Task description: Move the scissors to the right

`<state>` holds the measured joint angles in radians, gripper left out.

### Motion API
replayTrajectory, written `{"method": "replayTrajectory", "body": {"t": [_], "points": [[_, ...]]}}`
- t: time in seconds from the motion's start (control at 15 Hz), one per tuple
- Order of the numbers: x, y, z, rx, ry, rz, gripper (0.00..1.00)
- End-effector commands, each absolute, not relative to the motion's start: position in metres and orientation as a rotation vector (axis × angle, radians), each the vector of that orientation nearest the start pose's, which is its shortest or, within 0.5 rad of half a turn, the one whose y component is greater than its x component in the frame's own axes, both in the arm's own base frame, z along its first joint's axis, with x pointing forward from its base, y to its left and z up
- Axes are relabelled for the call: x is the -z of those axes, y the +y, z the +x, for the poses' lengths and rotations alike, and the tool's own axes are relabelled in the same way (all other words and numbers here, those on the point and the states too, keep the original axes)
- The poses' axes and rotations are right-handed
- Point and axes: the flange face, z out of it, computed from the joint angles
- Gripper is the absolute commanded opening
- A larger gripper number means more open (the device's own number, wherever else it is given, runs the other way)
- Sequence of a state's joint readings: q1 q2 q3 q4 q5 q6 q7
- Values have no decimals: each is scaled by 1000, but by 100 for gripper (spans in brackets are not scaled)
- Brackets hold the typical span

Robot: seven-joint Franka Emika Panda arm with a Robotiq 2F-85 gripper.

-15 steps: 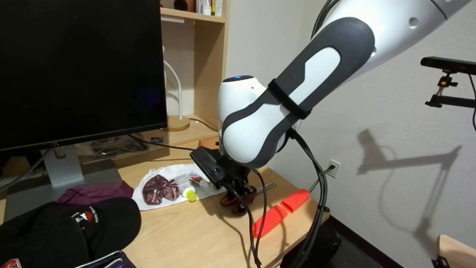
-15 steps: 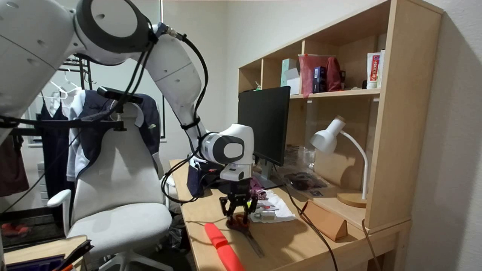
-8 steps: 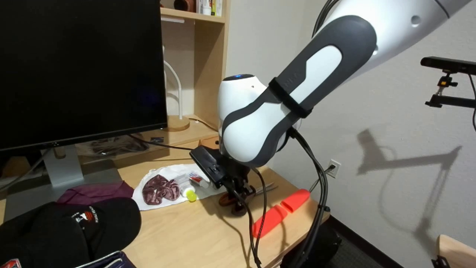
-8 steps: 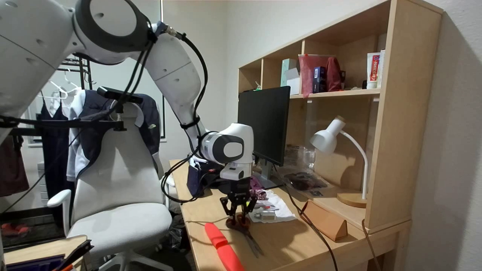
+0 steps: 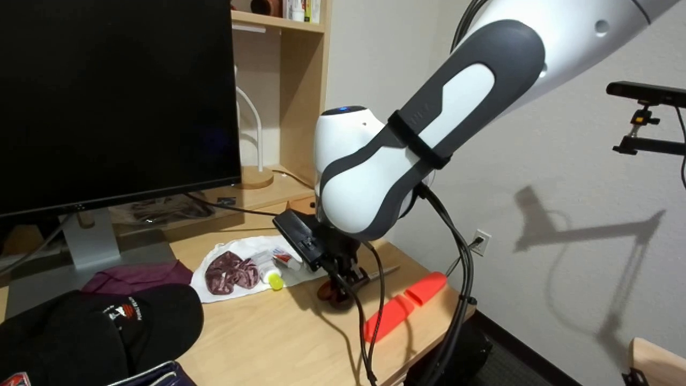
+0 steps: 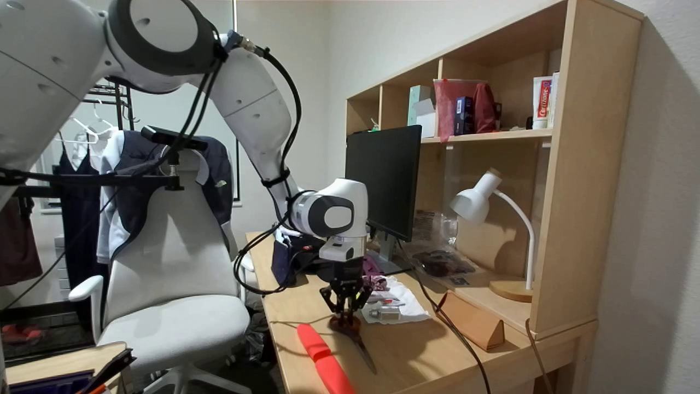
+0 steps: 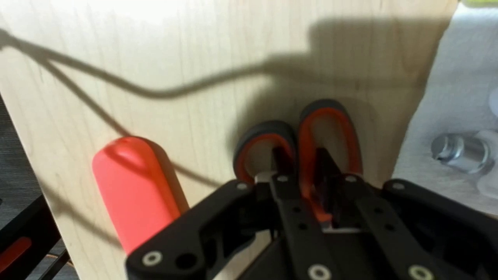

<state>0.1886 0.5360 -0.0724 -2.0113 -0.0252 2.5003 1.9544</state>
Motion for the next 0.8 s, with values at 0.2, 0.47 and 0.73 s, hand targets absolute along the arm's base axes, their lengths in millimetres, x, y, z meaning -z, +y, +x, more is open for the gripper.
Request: {"method": "replayTrajectory", "body": {"t": [0.2, 0.47, 0.73], "points": [[-197, 74, 580, 31, 2489, -2019, 5], [-203, 76, 579, 46, 2489, -2034, 10], [-212, 78, 576, 47, 2491, -2039, 0]]}}
